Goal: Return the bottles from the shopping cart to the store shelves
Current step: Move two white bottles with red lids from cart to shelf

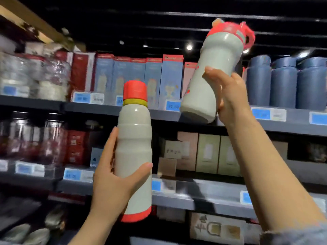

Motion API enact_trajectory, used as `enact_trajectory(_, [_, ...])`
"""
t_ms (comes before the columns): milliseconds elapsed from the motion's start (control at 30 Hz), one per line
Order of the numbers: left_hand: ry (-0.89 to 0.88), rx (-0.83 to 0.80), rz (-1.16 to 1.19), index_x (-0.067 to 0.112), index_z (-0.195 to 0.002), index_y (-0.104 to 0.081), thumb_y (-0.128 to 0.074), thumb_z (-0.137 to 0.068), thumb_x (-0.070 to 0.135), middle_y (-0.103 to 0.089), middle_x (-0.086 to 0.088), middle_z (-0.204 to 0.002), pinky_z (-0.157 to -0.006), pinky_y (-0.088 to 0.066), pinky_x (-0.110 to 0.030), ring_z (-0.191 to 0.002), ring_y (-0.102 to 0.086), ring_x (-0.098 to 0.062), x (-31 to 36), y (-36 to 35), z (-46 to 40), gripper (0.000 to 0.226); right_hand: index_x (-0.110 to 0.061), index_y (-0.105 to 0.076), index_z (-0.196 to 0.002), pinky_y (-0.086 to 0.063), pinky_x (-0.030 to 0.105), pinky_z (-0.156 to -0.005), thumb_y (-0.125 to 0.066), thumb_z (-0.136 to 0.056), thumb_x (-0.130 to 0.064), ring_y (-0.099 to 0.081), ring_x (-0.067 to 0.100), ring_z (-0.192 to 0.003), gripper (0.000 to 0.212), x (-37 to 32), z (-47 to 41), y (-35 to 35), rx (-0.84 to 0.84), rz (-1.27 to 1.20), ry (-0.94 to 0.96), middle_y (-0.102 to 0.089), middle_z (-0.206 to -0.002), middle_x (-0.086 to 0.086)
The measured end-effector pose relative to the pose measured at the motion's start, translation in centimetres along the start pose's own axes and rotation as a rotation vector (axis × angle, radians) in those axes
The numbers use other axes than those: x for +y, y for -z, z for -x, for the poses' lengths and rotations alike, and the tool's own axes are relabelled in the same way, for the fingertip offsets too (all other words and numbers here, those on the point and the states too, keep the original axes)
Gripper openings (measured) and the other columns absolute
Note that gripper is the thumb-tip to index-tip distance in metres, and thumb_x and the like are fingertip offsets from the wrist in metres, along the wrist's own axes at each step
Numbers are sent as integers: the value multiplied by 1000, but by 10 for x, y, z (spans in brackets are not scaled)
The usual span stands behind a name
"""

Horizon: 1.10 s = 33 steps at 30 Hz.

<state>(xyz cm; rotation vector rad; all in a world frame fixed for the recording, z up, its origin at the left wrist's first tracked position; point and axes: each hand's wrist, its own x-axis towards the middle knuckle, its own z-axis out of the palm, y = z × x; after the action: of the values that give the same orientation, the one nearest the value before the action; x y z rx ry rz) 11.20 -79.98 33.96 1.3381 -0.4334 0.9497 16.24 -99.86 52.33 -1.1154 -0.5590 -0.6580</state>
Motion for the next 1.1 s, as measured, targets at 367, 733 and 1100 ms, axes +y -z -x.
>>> enact_trajectory(367, [-74, 119, -194, 66, -126, -36, -78, -44, 40, -51, 47, -113, -71, -47, -15, -95, -57, 16, 27, 16, -19, 96, -20, -23, -147, -45, 32, -97, -87, -60, -21, -54, 16, -110, 107, 42, -116, -37, 172, 265, 255, -50, -133, -1])
enact_trajectory(733, [-48, 101, -234, 70, -122, -37, -79, -43, 38, -51, 46, -114, -70, -46, -11, -97, -55, 17, 10, 8, -21, 94, -9, -19, -144, -42, 42, -98, -89, -63, -23, -43, 37, -126, 109, 62, -133, -15, 32, 908, 26, -27, -144, 17])
enact_trajectory(1100, [-37, 98, -186, 72, -119, -37, -79, -41, 37, -53, 41, -119, -74, -43, -13, -100, -56, 15, -6, 12, -27, 95, -16, -44, -128, -55, 48, -82, -88, -39, -62, -60, 30, -102, 110, 49, -131, 11, 33, 1146, -74, -61, -116, 6])
